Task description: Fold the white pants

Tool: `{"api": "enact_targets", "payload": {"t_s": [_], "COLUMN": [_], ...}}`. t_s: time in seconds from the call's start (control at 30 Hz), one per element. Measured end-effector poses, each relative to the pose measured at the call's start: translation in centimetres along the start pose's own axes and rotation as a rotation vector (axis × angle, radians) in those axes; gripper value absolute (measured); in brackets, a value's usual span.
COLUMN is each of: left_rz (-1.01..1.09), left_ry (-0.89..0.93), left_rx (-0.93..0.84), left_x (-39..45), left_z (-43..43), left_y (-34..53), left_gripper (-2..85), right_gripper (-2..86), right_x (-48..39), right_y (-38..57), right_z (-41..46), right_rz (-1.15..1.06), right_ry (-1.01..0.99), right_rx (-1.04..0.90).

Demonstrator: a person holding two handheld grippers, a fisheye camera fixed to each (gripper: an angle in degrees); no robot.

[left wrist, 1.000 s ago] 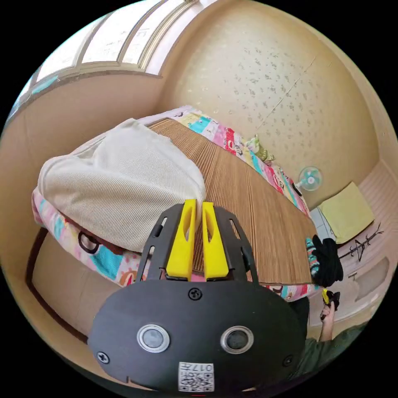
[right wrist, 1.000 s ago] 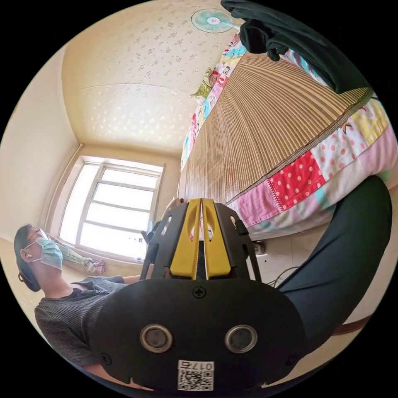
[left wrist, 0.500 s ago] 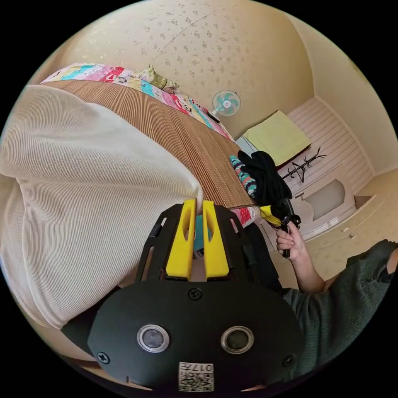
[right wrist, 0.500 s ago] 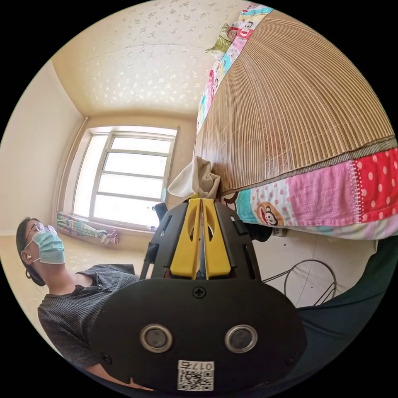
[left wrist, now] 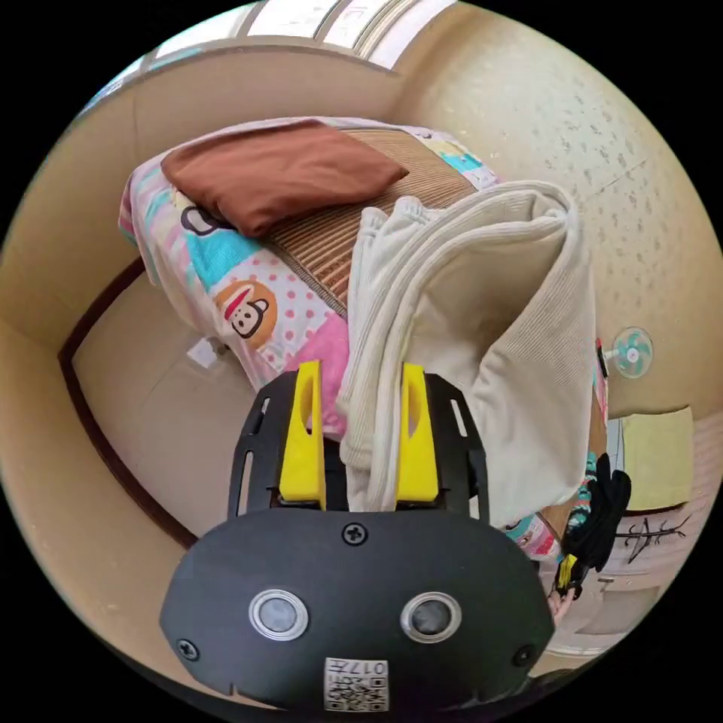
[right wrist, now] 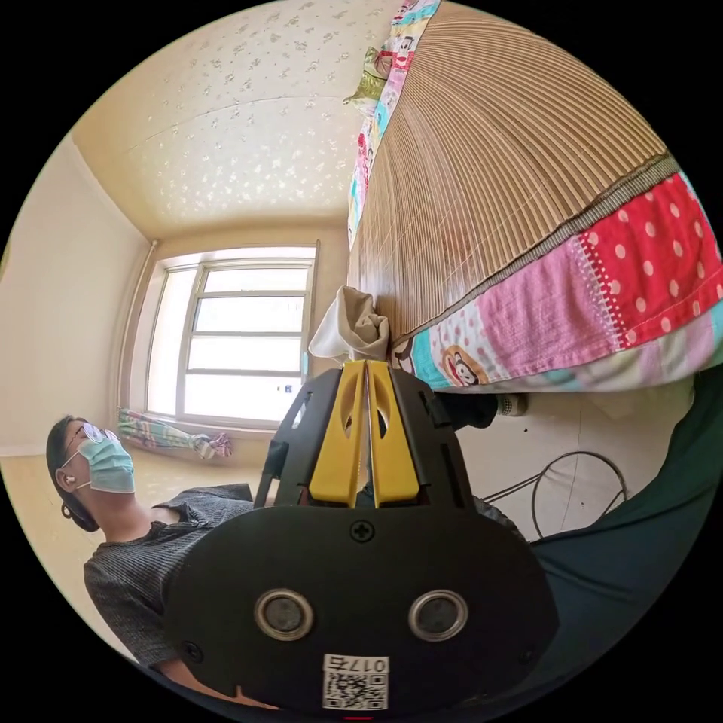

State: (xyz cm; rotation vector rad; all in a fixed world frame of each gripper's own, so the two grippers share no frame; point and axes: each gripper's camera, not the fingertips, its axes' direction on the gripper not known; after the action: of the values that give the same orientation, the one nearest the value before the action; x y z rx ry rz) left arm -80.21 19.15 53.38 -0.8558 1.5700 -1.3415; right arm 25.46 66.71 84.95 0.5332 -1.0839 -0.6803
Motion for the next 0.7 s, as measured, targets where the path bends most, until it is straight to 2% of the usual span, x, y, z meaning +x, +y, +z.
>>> {"api": "enact_targets", "payload": {"t_s": [0.07, 0.13, 0.2, 0.37, 0.43, 0.5, 0.53, 0.6, 0.63, 0.7], "left_rz": [-0.041, 0.026, 0.169, 0.528, 0.69, 0.871, 0.903, 0.986, 0.979, 0.899], "left_ry": [0.002, -0.044, 0.149, 0.381, 0.491, 0.613, 0.637, 0.831, 0.836, 0.674], "left_rx": [0.069, 0.139, 0.179, 0.21, 0.172, 0.02, -0.026, -0.138, -0.135, -0.042], "left_x": [0.8, 3.8, 8.9, 22.3, 27.3, 33.1, 34.2, 35.9, 35.6, 32.6], "left_z": [-1.4, -3.4, -5.3, -6.9, -6.1, -3.3, -2.5, -0.7, -0.6, -1.2], "left_y": [0.8, 1.5, 1.7, 3.2, 4.9, 7.8, 8.6, 11.4, 11.9, 12.4], "left_gripper": [8.8, 7.0, 6.3, 5.4, 5.1, 2.8, 1.7, 0.2, 0.4, 2.9], "right_gripper": [0.4, 0.4, 0.5, 0.5, 0.6, 0.6, 0.7, 0.7, 0.8, 1.0], "right_x": [0.4, 0.6, 0.9, 2.5, 2.8, 2.9, 3.0, 3.4, 3.6, 3.6], "right_y": [-0.3, -0.3, -0.2, -0.1, 0.1, 0.5, 0.9, 1.4, 1.9, 2.6], "right_z": [1.7, 2.8, 3.5, 5.6, 6.1, 6.6, 7.0, 7.4, 7.6, 7.9], "right_rz": [-0.006, -0.01, -0.012, 0.006, 0.002, -0.003, -0.004, 0.002, 0.005, -0.003], "right_ry": [-0.023, -0.043, -0.038, -0.022, -0.025, -0.015, -0.01, -0.015, -0.023, -0.016], "right_rx": [-0.021, -0.028, -0.027, -0.039, -0.022, 0.0, 0.013, 0.033, 0.046, 0.058]}}
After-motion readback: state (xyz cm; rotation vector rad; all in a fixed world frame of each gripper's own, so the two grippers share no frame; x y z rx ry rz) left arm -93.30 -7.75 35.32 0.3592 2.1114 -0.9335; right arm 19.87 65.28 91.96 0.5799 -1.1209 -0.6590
